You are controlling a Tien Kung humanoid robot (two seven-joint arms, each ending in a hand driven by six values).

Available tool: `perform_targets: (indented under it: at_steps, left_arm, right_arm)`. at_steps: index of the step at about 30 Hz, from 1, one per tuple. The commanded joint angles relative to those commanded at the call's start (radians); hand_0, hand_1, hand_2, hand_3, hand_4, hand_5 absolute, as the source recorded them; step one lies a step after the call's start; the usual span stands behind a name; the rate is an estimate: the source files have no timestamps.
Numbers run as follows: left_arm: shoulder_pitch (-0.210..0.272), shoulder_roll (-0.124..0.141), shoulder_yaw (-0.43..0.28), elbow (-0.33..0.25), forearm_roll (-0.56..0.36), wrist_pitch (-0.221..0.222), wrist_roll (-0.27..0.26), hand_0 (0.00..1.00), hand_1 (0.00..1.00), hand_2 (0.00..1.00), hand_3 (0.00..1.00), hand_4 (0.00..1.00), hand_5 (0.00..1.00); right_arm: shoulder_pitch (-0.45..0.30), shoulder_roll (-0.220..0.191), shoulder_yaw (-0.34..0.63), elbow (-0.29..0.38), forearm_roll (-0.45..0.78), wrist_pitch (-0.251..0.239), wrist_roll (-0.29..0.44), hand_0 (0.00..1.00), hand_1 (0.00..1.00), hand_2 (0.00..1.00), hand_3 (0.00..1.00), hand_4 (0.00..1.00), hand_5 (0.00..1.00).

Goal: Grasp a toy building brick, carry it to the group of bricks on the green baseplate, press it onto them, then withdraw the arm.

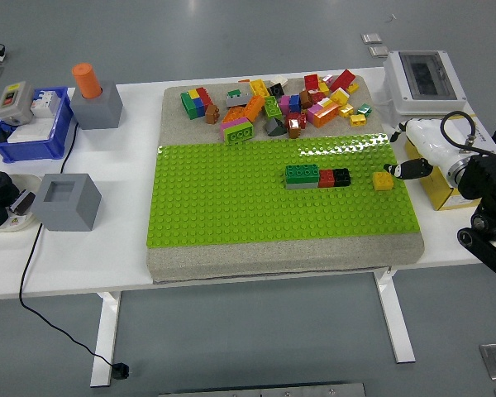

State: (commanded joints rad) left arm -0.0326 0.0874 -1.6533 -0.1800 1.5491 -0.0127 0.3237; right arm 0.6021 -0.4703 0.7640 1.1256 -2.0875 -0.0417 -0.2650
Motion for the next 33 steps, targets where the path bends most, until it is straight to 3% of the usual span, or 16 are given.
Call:
perform_targets:
  at_steps: [7, 15, 16, 21, 33]
  left_arm:
    - [0.0, -0.001, -0.002, 0.0, 0.004, 0.0, 0.002, 0.781, 0.775, 0.719, 0.451, 0.998, 0.829]
    - [0.0, -0.002, -0.004, 0.0, 0.013, -0.001, 0.003, 0.781, 0.776, 0.719, 0.452, 0.998, 0.831]
    - [0.001, -0.002, -0.004, 0.0, 0.014, -0.001, 0.003, 0.781, 0.775, 0.719, 0.452, 0.998, 0.832]
    - [0.002, -0.003, -0.004, 0.0, 0.017, -0.002, 0.004, 0.781, 0.777, 0.72, 0.457, 0.998, 0.829]
    - [0.002, -0.002, -0.008, 0.0, 0.027, -0.006, 0.006, 0.781, 0.777, 0.72, 0.456, 0.998, 0.831]
  right_arm:
    - [-0.022, 0.003, 0.015, 0.005, 0.012, -0.008, 0.008, 0.774, 0.783, 0.843, 0.7, 0.787, 0.223]
    - [-0.074, 0.026, 0.07, 0.021, 0.106, -0.091, 0.088, 0.751, 0.765, 0.829, 0.692, 0.773, 0.196]
    - [-0.082, 0.03, 0.078, 0.023, 0.121, -0.105, 0.102, 0.705, 0.72, 0.782, 0.678, 0.755, 0.181]
    - [-0.116, 0.05, 0.122, 0.023, 0.173, -0.169, 0.164, 0.674, 0.7, 0.764, 0.67, 0.756, 0.178]
    - [-0.15, 0.072, 0.131, -0.007, 0.28, -0.221, 0.241, 0.655, 0.665, 0.751, 0.67, 0.755, 0.165]
